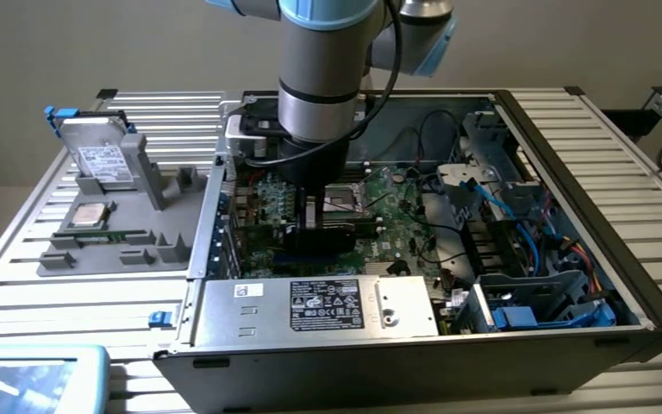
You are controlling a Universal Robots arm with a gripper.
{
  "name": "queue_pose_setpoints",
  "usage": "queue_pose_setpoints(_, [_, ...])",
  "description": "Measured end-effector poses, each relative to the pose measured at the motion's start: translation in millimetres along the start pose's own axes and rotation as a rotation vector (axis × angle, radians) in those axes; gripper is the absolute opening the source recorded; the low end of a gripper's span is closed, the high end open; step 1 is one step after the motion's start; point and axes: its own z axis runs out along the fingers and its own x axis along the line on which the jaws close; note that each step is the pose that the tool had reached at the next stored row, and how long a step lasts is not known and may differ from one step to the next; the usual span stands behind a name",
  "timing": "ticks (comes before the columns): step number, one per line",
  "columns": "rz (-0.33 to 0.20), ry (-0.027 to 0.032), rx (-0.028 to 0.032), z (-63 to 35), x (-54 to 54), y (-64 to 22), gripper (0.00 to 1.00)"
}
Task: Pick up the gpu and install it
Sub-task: 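Insert the gpu into the slot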
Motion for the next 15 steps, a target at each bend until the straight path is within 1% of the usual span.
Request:
queue_pose_setpoints(8, [0.0,-0.0001,0.0001,0.1,0.3,0.0,0.28])
queue_pose_setpoints(15, [0.002,0.0018,0.0,1.0,0.1,0.1,0.28])
